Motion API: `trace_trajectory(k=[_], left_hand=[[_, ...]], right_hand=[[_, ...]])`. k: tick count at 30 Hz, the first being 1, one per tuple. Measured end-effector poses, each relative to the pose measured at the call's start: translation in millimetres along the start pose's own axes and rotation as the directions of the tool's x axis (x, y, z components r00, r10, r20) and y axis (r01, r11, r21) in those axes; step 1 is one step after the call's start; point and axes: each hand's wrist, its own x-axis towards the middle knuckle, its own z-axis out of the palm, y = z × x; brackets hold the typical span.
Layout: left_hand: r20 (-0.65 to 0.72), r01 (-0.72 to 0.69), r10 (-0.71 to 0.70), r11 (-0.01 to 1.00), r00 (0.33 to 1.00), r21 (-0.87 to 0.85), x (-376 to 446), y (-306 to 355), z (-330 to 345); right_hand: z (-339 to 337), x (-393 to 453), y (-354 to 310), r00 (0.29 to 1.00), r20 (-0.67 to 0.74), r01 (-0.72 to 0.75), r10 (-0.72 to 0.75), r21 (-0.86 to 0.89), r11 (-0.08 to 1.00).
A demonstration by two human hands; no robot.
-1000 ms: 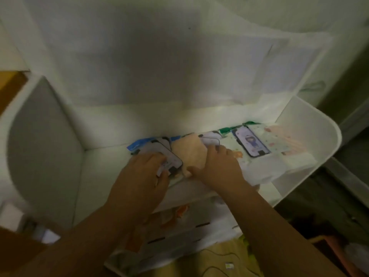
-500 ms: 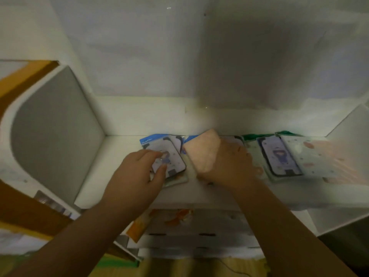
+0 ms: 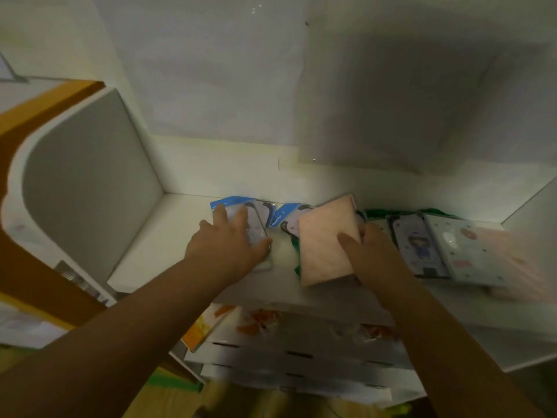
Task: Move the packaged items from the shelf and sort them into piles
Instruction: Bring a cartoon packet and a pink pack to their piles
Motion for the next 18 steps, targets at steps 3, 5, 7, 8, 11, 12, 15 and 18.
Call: trace_trajectory(k=[3,5,7,8,11,12,15,18], left_hand=[[0.036,0.047,-0.049,0.997,0.998,0.055,12,5,8],[0.064,0.076,-0.079,0.996,0.995,0.045,16,4,14],[0.081,0.106,-0.106,0.994,0.991,-0.002,17,1,18],[0.085,0.125,-0.121,0.991,0.989,-0.047,18,-2,18],[0.088,0.193,-0.181,0.968,0.98,-0.162,20,-12,13],[0.098,0.216,-0.2,0.957,0.975,-0.194,21,-16,10],[0.137,0.259,-0.226,0.912,0.964,-0.318,22,-30,6],[0.072,0.172,-0.158,0.84,0.985,-0.515,13,-35,0]], right_hand=[[-8,-18,-7,1.0,0.016,-0.013,0.01,0.202,0.979],[-12,-26,-11,1.0,0.01,-0.009,0.007,0.261,0.965],[-15,-32,-14,1.0,0.013,0.014,-0.018,0.274,0.962],[-15,-34,-14,0.999,0.014,0.027,-0.032,0.273,0.962],[-16,-38,-13,0.998,0.005,0.057,-0.06,0.257,0.965],[-15,-39,-13,0.998,0.003,0.065,-0.067,0.249,0.966],[-14,-42,-12,0.997,0.018,0.073,-0.08,0.23,0.97],[-14,-46,-13,0.997,0.024,0.067,-0.075,0.256,0.964]])
